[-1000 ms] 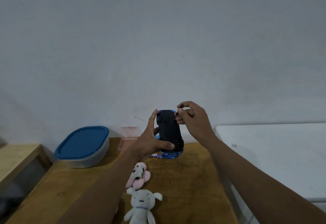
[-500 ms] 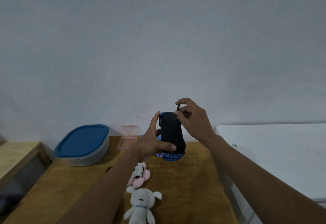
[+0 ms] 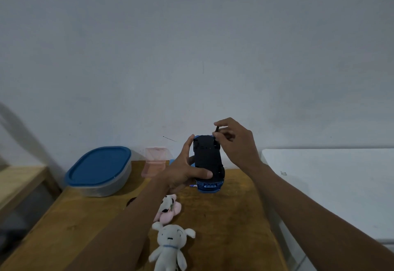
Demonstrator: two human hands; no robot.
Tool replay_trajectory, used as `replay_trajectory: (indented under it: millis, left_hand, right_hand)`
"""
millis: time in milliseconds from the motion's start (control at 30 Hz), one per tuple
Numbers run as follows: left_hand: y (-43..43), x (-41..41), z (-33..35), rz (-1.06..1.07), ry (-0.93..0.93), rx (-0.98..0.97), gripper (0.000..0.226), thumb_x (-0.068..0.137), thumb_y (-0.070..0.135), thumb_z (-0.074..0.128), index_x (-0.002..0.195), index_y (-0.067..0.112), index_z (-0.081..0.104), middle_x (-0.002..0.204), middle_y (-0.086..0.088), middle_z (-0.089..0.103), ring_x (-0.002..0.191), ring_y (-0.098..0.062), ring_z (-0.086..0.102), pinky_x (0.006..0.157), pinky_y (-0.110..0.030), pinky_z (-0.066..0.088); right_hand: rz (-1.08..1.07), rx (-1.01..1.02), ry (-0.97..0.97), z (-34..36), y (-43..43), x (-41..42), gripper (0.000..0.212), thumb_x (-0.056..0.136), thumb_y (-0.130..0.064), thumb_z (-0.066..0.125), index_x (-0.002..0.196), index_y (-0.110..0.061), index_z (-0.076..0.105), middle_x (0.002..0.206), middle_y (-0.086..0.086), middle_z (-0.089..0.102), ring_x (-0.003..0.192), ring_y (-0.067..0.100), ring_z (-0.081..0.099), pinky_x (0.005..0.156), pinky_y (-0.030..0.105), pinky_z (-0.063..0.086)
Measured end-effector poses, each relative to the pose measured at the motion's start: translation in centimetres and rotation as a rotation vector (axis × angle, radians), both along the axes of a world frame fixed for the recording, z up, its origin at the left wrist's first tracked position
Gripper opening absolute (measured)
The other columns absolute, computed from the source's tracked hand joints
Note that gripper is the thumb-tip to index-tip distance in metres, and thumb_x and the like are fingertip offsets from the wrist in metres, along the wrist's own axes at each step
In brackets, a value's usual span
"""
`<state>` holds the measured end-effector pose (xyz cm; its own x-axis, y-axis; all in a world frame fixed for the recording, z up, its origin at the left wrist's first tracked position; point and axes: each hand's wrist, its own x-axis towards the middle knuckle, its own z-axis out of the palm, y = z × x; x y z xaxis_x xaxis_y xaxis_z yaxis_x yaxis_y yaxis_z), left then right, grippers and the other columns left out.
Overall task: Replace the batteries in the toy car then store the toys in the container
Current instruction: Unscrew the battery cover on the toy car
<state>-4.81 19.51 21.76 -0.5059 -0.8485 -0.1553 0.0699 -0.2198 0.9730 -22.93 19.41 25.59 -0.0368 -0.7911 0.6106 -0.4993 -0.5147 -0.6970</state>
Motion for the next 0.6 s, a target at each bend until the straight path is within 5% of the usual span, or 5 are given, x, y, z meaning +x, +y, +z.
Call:
replay_trajectory:
  millis: [333,600]
  left_hand:
    - [-0.23,0.01,-0.47,-0.005,-0.023,0.010,0.118,0.072,-0.016,0.074,0.145,0.055,0.016,0.138,-0.008,0.045,0.118,-0.037,0.057,0.083,-0.053,0.056]
    - [-0.62,0.28,-0.70,-0.008,-0.032,0.005,0.119,0.069,-0.013,0.077,0.144,0.057,0.016,0.141,-0.008,0.043,0.120,-0.038,0.056,0.089,-0.057,0.054]
  right_hand:
    - [-0.099,-0.034,0.025,0.05,-0.64,0.36,0.010,0.082,-0.017,0.073,0.090,-0.012,0.071,0.076,0.000,0.070,0.068,0.008,0.063,0.063,0.009,0.047]
    - [-0.079,-0.007,0.082,-0.05,-0.88,0.54,0.028,0.087,-0.015,0.069,0.115,-0.015,0.070,0.101,0.000,0.070,0.080,0.005,0.064,0.074,0.004,0.048]
